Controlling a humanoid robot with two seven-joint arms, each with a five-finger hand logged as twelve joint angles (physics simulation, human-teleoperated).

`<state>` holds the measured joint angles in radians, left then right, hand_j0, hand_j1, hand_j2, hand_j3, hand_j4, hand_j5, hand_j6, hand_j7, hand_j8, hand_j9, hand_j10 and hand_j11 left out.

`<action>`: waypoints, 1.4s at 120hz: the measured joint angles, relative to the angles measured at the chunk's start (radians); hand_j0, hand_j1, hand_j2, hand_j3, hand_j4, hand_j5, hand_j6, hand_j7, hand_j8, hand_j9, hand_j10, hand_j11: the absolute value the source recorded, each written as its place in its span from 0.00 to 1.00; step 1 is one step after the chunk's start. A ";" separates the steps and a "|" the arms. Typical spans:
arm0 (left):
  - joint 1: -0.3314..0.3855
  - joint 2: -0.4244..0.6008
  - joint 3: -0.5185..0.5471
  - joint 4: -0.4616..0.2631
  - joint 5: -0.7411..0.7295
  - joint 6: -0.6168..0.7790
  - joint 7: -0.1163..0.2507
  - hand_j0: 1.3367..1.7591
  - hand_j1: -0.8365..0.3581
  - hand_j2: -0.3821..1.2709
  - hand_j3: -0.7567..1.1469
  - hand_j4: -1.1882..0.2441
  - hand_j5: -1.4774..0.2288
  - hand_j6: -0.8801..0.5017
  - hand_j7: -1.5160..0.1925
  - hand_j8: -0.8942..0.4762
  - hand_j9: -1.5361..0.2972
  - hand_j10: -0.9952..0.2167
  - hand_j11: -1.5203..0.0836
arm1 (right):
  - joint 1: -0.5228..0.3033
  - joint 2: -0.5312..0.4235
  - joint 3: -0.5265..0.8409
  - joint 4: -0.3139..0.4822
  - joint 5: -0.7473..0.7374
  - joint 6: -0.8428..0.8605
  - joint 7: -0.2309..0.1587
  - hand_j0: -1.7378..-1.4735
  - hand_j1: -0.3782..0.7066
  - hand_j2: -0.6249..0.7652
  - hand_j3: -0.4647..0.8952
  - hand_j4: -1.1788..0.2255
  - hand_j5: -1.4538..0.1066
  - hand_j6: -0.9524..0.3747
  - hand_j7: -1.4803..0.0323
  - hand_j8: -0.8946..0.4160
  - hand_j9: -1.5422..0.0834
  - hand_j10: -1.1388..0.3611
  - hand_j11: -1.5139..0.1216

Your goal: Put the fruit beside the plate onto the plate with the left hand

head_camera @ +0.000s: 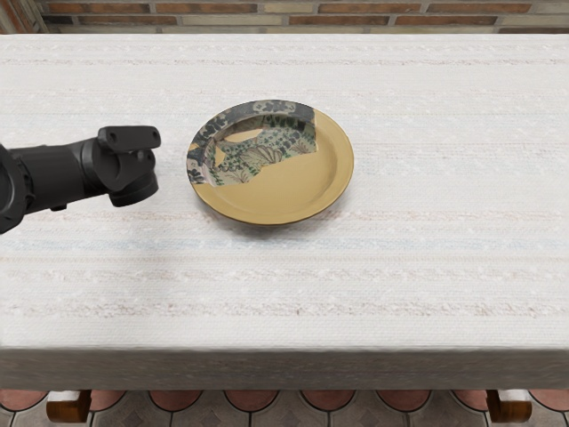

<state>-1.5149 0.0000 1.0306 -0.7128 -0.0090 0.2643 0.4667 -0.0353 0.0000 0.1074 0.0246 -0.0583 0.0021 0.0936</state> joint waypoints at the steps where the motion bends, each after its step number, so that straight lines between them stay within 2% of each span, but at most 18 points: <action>1: 0.000 0.000 0.000 0.001 0.000 0.000 0.000 0.76 0.63 0.28 0.40 0.57 0.59 0.38 0.61 0.38 0.58 0.52 0.65 | 0.000 0.000 0.000 0.000 0.000 0.000 0.000 0.30 0.07 0.44 0.34 0.81 0.90 0.69 0.95 0.65 0.92 0.73 0.90; 72: 0.055 0.000 -0.050 0.122 0.017 -0.018 -0.013 0.76 0.61 0.28 0.40 0.56 0.58 0.36 0.60 0.37 0.57 0.51 0.64 | 0.000 0.000 0.000 0.000 0.000 0.000 0.000 0.30 0.07 0.44 0.34 0.81 0.90 0.69 0.95 0.65 0.92 0.73 0.90; 168: 0.091 0.000 -0.086 0.131 0.053 -0.028 -0.013 0.76 0.48 0.30 0.40 0.46 0.48 0.27 0.49 0.28 0.47 0.39 0.53 | 0.000 0.000 0.000 0.000 0.000 0.000 0.000 0.30 0.07 0.44 0.34 0.81 0.90 0.69 0.95 0.65 0.92 0.73 0.90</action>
<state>-1.4235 0.0000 0.9450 -0.5815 0.0437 0.2360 0.4540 -0.0353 0.0000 0.1074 0.0246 -0.0583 0.0023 0.0936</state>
